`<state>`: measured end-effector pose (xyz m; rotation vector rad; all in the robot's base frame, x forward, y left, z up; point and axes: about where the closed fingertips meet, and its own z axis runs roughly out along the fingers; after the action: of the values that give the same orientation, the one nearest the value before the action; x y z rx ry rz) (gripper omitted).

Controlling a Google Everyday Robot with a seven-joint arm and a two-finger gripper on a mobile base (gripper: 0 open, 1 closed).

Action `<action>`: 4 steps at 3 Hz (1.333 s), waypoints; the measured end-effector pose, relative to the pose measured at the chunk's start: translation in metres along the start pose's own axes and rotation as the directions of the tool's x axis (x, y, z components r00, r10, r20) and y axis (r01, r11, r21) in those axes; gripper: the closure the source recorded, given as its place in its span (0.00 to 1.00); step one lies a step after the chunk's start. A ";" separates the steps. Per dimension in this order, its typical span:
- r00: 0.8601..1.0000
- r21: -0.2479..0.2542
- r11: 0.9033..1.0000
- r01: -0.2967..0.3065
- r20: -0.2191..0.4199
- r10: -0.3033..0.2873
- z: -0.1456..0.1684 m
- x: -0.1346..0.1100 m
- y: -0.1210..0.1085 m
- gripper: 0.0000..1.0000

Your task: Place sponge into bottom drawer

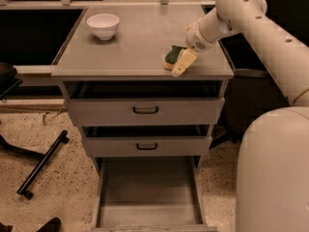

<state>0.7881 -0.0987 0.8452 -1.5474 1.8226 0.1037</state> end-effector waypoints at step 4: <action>0.997 0.005 0.997 0.075 0.035 -0.075 -0.013 -0.044 -0.008 0.00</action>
Offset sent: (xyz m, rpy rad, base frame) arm 0.0007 0.0130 0.0285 -0.0047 -0.0334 0.0354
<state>0.7900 -0.0713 0.8823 -1.6001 1.7346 0.0911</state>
